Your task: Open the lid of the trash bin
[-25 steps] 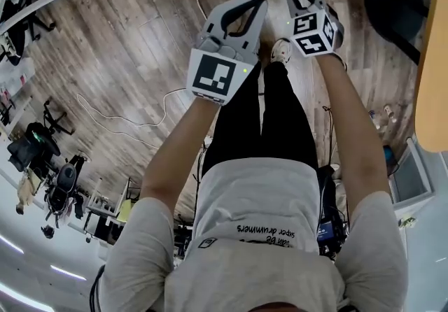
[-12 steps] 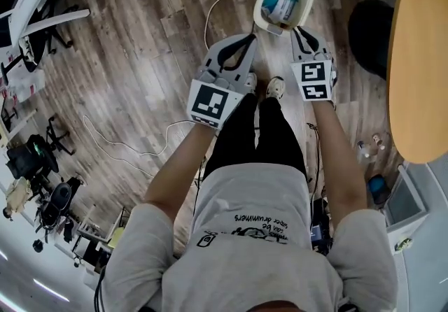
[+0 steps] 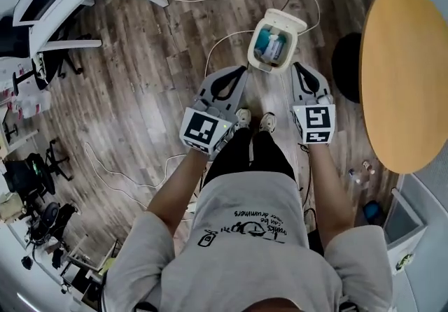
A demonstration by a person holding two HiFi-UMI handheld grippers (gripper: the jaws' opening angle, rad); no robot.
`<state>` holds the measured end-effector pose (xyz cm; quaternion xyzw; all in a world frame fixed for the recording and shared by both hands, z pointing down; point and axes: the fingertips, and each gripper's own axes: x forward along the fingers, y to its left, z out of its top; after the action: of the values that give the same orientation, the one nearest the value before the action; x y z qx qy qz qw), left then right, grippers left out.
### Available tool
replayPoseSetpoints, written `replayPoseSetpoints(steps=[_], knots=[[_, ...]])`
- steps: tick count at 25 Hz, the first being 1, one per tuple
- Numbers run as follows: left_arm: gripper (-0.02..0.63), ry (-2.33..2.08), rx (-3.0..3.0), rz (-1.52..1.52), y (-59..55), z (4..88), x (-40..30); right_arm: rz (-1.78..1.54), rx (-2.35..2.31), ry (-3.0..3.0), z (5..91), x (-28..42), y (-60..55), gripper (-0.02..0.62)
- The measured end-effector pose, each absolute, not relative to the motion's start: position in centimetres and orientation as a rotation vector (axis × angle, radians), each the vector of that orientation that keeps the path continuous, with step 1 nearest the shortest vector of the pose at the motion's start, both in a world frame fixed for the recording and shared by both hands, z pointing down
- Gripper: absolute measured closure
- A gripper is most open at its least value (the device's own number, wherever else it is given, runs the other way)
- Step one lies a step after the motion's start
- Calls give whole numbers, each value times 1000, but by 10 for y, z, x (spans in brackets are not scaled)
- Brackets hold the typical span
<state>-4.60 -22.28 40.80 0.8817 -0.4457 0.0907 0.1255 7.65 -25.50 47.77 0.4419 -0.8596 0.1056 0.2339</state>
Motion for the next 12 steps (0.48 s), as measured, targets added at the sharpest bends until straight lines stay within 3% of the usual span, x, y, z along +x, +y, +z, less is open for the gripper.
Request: replayPoseSetpoints(steps=[12], knots=[[591,-1233,2697,70,-191,287,-23,177,1285,-2535,319,85,-219,589]])
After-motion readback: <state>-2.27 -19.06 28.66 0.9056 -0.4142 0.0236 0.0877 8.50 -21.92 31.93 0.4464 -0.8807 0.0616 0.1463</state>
